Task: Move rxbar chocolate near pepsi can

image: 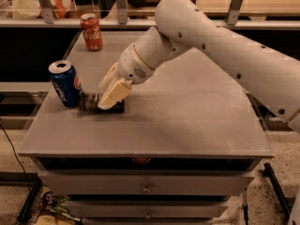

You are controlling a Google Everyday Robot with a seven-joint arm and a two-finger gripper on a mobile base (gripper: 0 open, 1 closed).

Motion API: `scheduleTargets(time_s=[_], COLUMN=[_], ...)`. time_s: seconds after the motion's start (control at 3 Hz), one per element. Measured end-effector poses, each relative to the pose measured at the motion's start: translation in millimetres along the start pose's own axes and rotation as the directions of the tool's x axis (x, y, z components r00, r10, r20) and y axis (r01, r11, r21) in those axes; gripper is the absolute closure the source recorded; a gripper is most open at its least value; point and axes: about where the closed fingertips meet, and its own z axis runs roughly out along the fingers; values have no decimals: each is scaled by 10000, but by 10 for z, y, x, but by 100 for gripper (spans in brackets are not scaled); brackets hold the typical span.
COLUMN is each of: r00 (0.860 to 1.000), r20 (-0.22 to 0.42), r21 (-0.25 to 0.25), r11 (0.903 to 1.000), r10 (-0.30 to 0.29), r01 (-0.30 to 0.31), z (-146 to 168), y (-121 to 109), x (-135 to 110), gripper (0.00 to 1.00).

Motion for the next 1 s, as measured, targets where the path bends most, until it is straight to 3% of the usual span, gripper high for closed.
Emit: scheduleTargets(time_s=[0.33, 1.0], r00=[10000, 9995], r20=[31, -237], r21=[16, 98], r11=[10000, 9998], r10=[10, -193], r01=[-10, 195], z=[1, -241], y=[-26, -47], x=[4, 158], gripper=[0, 0])
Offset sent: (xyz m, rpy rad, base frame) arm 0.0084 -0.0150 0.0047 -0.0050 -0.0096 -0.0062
